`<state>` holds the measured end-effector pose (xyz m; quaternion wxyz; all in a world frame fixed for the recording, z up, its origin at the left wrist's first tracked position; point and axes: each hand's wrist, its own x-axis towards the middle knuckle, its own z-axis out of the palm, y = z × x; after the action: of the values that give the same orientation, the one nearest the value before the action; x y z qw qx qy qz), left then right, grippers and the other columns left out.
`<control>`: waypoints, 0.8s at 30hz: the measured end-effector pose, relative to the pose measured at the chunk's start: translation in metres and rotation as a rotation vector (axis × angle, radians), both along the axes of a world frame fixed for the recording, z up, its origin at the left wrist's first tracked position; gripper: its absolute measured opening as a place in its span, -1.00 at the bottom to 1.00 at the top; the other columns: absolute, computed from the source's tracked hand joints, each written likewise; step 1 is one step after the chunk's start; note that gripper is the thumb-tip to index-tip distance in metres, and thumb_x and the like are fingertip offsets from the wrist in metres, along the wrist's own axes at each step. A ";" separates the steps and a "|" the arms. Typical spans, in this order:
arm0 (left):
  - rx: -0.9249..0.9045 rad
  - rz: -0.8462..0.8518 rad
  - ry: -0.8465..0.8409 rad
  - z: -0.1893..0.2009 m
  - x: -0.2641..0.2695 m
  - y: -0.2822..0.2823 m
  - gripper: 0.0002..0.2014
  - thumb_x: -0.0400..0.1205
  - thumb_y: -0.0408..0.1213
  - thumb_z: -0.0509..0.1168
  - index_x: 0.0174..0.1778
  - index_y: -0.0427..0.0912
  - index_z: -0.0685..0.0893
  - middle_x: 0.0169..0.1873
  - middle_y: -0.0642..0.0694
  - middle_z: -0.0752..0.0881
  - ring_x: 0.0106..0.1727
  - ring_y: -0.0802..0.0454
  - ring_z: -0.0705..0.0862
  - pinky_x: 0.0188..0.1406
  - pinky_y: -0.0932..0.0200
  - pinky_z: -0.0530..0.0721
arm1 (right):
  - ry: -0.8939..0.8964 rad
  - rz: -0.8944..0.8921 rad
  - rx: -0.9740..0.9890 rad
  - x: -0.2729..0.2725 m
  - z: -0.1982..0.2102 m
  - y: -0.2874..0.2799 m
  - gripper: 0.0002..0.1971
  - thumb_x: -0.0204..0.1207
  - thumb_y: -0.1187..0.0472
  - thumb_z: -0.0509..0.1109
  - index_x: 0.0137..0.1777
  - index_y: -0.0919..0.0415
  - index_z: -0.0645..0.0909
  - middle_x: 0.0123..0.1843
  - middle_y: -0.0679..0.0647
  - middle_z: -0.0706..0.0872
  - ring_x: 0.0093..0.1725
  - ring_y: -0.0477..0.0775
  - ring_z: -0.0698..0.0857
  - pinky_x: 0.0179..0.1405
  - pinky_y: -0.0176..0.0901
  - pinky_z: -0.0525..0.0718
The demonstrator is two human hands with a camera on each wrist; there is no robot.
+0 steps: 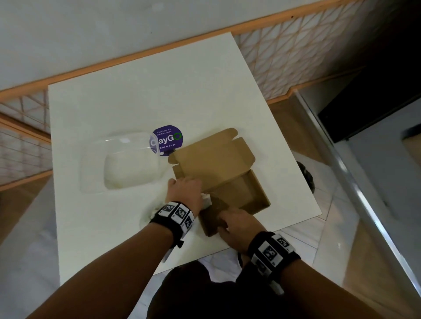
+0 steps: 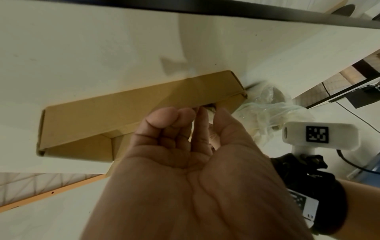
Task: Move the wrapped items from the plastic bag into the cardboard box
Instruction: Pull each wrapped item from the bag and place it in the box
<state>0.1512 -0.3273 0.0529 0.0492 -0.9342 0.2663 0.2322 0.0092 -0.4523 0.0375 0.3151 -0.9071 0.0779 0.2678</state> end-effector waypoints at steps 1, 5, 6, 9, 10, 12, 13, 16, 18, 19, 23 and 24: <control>0.013 0.013 -0.013 -0.001 0.000 0.001 -0.90 0.67 -0.10 0.32 0.04 0.00 0.64 0.04 -0.01 0.71 0.13 -0.12 0.69 0.28 -0.10 0.48 | -0.003 0.002 -0.001 0.001 0.000 0.000 -0.78 0.68 0.01 0.31 0.21 0.07 0.64 0.15 0.03 0.70 0.12 0.08 0.67 0.18 0.00 0.70; 0.055 0.051 -0.039 -0.004 -0.004 0.006 -0.89 0.67 -0.16 0.30 0.08 -0.02 0.65 0.09 -0.06 0.71 0.18 -0.15 0.67 0.31 -0.12 0.45 | -0.013 0.016 -0.007 0.004 0.002 -0.001 -0.79 0.69 0.01 0.31 0.18 0.09 0.62 0.11 0.05 0.70 0.07 0.09 0.67 0.12 0.01 0.71; 0.054 0.053 -0.034 -0.005 -0.005 0.006 -0.87 0.66 -0.17 0.29 0.10 -0.02 0.65 0.11 -0.07 0.70 0.20 -0.15 0.67 0.32 -0.12 0.45 | -0.010 0.024 -0.012 0.005 0.003 -0.001 -0.79 0.70 0.00 0.31 0.17 0.09 0.62 0.10 0.04 0.70 0.05 0.09 0.68 0.11 0.01 0.72; 0.013 0.070 -0.019 -0.003 -0.005 0.008 -0.85 0.67 -0.12 0.28 0.11 -0.02 0.64 0.11 -0.06 0.70 0.20 -0.14 0.67 0.33 -0.12 0.45 | -0.016 0.029 -0.027 0.009 0.009 -0.002 -0.77 0.71 -0.04 0.29 0.20 0.05 0.62 0.11 0.01 0.69 0.05 0.06 0.69 0.12 0.01 0.72; -0.018 0.080 -0.015 -0.001 -0.005 0.009 -0.85 0.68 -0.08 0.28 0.09 -0.01 0.63 0.10 -0.04 0.70 0.18 -0.13 0.68 0.33 -0.12 0.46 | -0.025 0.026 -0.032 0.010 0.012 -0.002 -0.77 0.71 -0.04 0.28 0.21 0.04 0.62 0.11 -0.01 0.69 0.06 0.05 0.68 0.12 -0.01 0.72; -0.102 0.109 -0.004 0.007 -0.003 0.013 -0.84 0.70 0.00 0.27 0.03 0.01 0.62 0.04 -0.01 0.70 0.13 -0.10 0.68 0.30 -0.11 0.49 | -0.051 0.024 -0.037 0.012 0.018 -0.002 -0.78 0.71 -0.04 0.28 0.20 0.03 0.62 0.10 -0.02 0.69 0.04 0.03 0.67 0.08 -0.06 0.70; -0.152 0.128 -0.005 0.012 -0.002 0.017 -0.85 0.70 0.00 0.25 0.00 0.02 0.62 0.00 0.01 0.70 0.09 -0.09 0.68 0.27 -0.10 0.49 | -0.066 0.031 -0.033 0.013 0.022 -0.002 -0.79 0.71 -0.04 0.28 0.20 0.03 0.62 0.09 -0.03 0.68 0.03 0.01 0.66 0.06 -0.09 0.69; -0.289 0.215 -0.024 0.033 0.002 0.041 -0.89 0.68 -0.02 0.25 -0.07 0.09 0.65 -0.06 0.09 0.68 0.03 -0.03 0.68 0.17 -0.04 0.45 | -0.113 0.079 -0.017 0.019 0.036 0.006 -0.82 0.71 -0.02 0.29 0.17 0.00 0.63 0.07 -0.07 0.66 0.02 -0.05 0.63 0.05 -0.15 0.65; -0.342 0.278 -0.030 0.046 0.002 0.068 -0.88 0.67 -0.01 0.26 -0.05 0.10 0.68 -0.08 0.11 0.67 0.01 0.00 0.68 0.13 -0.01 0.45 | -0.140 0.124 -0.009 0.027 0.044 0.015 -0.84 0.73 -0.01 0.29 0.17 -0.01 0.63 0.07 -0.08 0.66 0.02 -0.07 0.62 0.08 -0.16 0.66; -0.362 0.311 -0.030 0.051 0.000 0.085 -0.88 0.67 0.01 0.29 -0.03 0.12 0.69 -0.07 0.12 0.66 0.01 0.01 0.68 0.14 0.00 0.48 | -0.160 0.147 -0.002 0.033 0.046 0.021 -0.84 0.74 0.00 0.28 0.17 -0.01 0.64 0.08 -0.09 0.66 0.03 -0.08 0.62 0.11 -0.15 0.67; -0.461 0.409 0.063 0.055 -0.021 0.146 -0.89 0.62 0.03 0.45 0.00 0.16 0.79 0.07 0.07 0.62 0.17 0.01 0.61 0.28 0.03 0.59 | -0.186 0.224 0.027 0.058 0.053 0.052 -0.79 0.77 0.01 0.24 0.23 -0.04 0.68 0.09 -0.07 0.67 0.04 -0.05 0.65 0.11 -0.05 0.71; -0.456 0.421 0.097 0.053 -0.028 0.157 -0.87 0.62 0.04 0.45 0.02 0.16 0.80 0.13 0.05 0.61 0.22 -0.01 0.58 0.32 0.06 0.57 | -0.195 0.234 0.043 0.064 0.054 0.061 -0.78 0.76 0.02 0.25 0.25 -0.03 0.70 0.09 -0.05 0.67 0.03 -0.02 0.66 0.09 -0.01 0.71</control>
<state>0.1234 -0.1700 0.1060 -0.2233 -0.9436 0.1144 0.2160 0.0730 -0.3918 0.0912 0.3075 -0.9247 -0.0649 0.2150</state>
